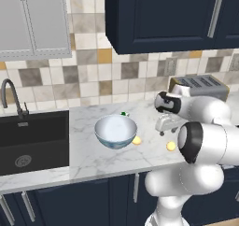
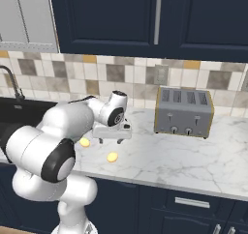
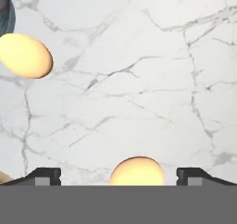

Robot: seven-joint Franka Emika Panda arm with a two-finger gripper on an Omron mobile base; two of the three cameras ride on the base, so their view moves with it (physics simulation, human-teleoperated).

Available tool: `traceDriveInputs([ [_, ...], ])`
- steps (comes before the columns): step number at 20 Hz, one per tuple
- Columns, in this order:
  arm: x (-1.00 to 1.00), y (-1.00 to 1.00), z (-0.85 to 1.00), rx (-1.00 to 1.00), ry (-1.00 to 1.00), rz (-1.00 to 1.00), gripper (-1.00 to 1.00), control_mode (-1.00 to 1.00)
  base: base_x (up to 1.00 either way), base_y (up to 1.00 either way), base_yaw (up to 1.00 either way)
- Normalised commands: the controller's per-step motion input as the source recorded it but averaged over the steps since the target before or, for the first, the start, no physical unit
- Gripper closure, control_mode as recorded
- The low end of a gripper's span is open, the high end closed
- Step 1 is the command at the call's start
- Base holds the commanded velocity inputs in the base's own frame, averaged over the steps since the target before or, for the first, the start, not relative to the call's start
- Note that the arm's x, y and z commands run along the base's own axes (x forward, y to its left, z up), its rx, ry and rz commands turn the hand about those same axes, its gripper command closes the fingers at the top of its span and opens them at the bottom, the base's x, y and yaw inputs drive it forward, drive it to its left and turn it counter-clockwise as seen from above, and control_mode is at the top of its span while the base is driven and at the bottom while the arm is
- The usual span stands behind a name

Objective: Gather the eggs and milk located in the vicinity of the sink area and place them right next to the bowl.

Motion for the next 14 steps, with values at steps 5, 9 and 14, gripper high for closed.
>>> traceDriveInputs([
  [5,-0.01,0.0,-0.02,-0.02,0.0,-0.05,-1.0,-1.0,0.0,0.0,0.0],
  [9,-0.32,0.0,0.0,-0.04,0.0,-0.24,-1.0,-1.0,0.0,0.0,0.0],
  [14,-0.12,-0.1,0.03,-0.02,0.0,-0.3,-1.0,-1.0,0.0,0.0,0.0],
])
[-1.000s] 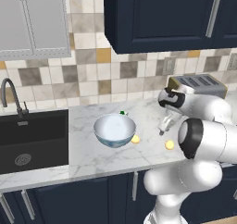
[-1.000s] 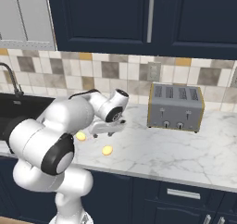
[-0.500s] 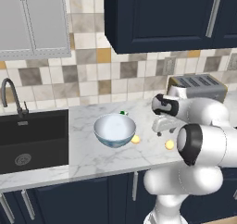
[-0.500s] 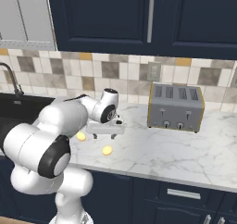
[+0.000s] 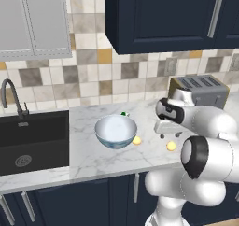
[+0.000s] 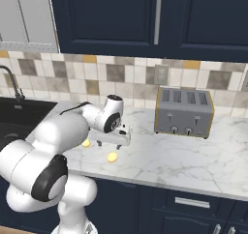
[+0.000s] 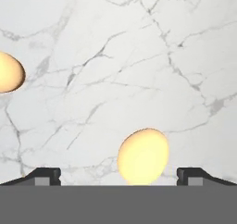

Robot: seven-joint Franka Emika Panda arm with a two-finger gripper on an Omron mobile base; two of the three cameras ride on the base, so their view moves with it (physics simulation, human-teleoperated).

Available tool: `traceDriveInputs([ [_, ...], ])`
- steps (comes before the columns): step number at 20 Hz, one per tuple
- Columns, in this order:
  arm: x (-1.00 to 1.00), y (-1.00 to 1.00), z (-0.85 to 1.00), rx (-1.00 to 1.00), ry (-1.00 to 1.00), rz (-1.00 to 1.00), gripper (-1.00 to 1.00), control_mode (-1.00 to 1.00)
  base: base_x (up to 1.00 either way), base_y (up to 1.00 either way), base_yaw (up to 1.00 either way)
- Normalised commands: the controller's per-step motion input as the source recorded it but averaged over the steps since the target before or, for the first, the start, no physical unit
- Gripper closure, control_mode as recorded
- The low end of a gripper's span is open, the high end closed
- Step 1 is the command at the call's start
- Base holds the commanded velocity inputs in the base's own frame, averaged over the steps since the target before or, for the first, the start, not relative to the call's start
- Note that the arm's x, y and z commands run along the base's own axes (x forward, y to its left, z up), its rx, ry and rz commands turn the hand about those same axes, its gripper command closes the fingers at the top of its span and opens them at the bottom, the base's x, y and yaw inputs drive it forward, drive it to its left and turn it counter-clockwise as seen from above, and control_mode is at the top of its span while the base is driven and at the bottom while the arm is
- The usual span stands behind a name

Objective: Gather the eggs and milk located in the vicinity of the sink area and place them right next to the bowl.

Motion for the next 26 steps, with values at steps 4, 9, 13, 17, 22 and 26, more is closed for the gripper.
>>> traceDriveInputs([
  [4,-0.01,-0.13,-0.01,-0.03,0.0,-0.26,-1.0,-1.0,0.0,0.0,0.0],
  [9,-0.18,-0.09,0.0,-0.01,0.0,-0.12,-1.0,-1.0,0.0,0.0,0.0],
  [13,-0.18,-0.04,0.0,-0.04,0.0,-0.1,-1.0,-1.0,0.0,0.0,0.0],
  [17,-0.04,0.0,-0.13,-0.03,0.0,-0.02,-1.0,-1.0,0.0,0.0,0.0],
  [22,0.0,0.0,-0.12,-0.04,0.0,0.0,-1.0,-1.0,0.0,0.0,0.0],
  [26,0.03,0.0,-0.14,-0.05,0.0,0.0,-1.0,-1.0,0.0,0.0,0.0],
])
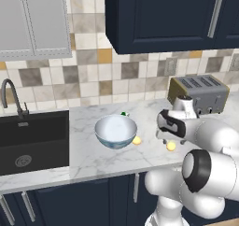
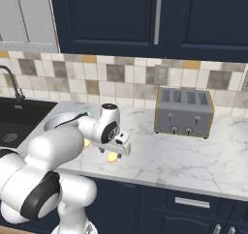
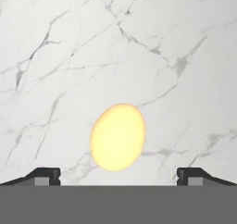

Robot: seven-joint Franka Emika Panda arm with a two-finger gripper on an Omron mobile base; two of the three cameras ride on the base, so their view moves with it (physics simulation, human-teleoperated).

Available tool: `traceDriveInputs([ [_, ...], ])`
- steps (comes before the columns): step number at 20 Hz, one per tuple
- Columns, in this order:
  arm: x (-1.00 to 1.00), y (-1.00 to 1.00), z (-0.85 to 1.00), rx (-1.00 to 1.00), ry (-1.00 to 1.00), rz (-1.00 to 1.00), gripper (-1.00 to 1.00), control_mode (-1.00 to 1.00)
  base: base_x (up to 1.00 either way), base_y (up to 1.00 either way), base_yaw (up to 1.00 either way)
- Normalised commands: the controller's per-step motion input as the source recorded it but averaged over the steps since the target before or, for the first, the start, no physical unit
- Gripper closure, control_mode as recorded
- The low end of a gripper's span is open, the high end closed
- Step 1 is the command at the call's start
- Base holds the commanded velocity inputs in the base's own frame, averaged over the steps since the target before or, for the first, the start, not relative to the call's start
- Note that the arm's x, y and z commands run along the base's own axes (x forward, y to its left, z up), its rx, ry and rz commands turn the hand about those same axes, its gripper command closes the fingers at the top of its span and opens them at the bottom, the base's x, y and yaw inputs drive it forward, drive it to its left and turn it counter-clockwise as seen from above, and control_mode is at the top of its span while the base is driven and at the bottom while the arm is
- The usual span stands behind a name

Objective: Gather the eggs and milk located in the vicinity of the sink area and place them right next to the bowl.

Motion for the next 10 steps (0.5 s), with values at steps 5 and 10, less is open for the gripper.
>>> traceDriveInputs([
  [5,0.12,0.0,-0.22,-0.05,0.0,0.0,-1.0,-1.0,0.0,0.0,0.0],
  [10,0.07,0.0,-0.23,-0.01,0.0,0.0,-1.0,-1.0,0.0,0.0,0.0],
])
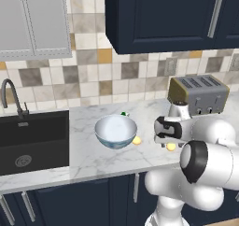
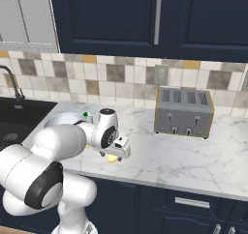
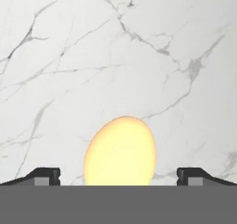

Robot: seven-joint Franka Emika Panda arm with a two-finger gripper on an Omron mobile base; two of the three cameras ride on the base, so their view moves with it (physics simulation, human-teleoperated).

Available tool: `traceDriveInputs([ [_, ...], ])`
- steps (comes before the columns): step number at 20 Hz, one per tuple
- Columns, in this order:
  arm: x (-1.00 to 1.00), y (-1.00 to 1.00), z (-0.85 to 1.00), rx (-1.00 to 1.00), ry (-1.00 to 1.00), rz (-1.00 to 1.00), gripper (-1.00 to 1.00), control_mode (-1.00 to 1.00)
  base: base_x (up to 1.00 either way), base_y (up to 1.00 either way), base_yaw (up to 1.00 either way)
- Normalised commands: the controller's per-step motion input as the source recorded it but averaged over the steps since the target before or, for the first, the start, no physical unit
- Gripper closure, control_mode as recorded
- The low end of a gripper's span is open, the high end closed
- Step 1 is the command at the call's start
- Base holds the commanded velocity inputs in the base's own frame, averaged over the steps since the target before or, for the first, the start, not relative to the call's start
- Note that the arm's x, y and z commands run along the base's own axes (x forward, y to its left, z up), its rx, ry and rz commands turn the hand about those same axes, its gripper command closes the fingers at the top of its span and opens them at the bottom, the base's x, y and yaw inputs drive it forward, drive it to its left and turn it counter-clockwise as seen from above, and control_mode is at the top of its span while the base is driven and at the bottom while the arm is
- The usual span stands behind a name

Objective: Gather the eggs and milk located in the vicinity of the sink area and place them right next to the bowl.

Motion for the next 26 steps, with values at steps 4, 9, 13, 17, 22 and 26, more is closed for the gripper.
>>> traceDriveInputs([
  [4,0.0,0.0,-0.01,0.0,0.0,0.0,-1.0,-1.0,0.0,0.0,0.0],
  [9,0.0,0.0,0.0,0.0,0.0,0.0,1.0,-1.0,0.0,0.0,0.0],
  [13,0.01,0.0,0.0,0.0,0.0,0.0,1.0,-1.0,0.0,0.0,0.0],
  [17,0.03,0.0,0.0,0.0,0.0,0.0,1.0,-1.0,0.0,0.0,0.0],
  [22,0.0,-0.02,0.11,0.0,-0.03,0.11,1.0,-1.0,0.0,0.0,0.0],
  [26,0.02,-0.01,0.38,0.01,-0.19,0.32,1.0,-1.0,0.0,0.0,0.0],
])
